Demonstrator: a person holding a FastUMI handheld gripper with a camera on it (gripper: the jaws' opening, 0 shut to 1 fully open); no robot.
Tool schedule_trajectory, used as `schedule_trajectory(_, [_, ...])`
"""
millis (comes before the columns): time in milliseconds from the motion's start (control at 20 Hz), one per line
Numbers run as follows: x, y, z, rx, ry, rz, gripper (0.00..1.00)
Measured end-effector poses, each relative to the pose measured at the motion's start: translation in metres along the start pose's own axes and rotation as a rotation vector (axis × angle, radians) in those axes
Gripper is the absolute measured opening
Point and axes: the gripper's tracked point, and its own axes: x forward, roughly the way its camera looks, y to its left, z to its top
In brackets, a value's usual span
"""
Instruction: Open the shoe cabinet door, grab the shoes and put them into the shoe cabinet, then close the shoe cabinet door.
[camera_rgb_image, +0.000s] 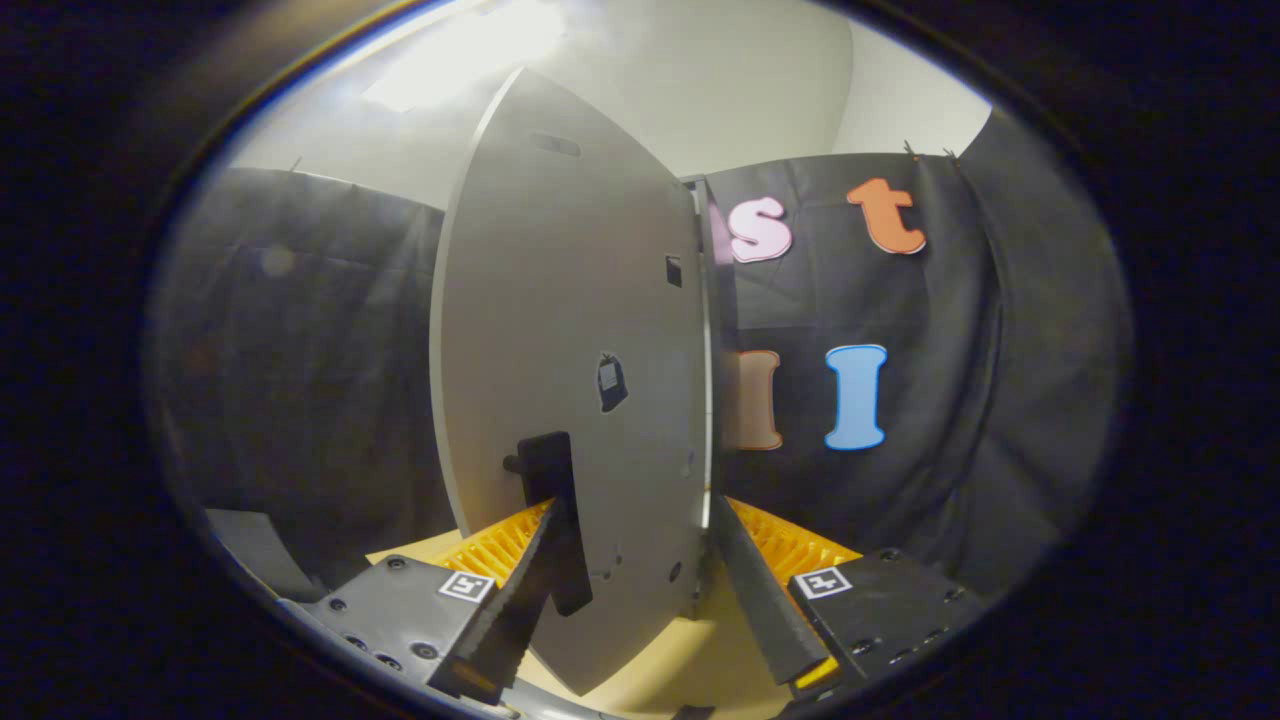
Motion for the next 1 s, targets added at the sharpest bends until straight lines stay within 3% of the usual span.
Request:
schedule_trajectory(600, [0.07,0.095,-0.015,0.104,0.037,0.115,0.93])
schedule_trajectory(1000, [0.138,0.137,-0.024,0.116,0.044,0.07,0.93])
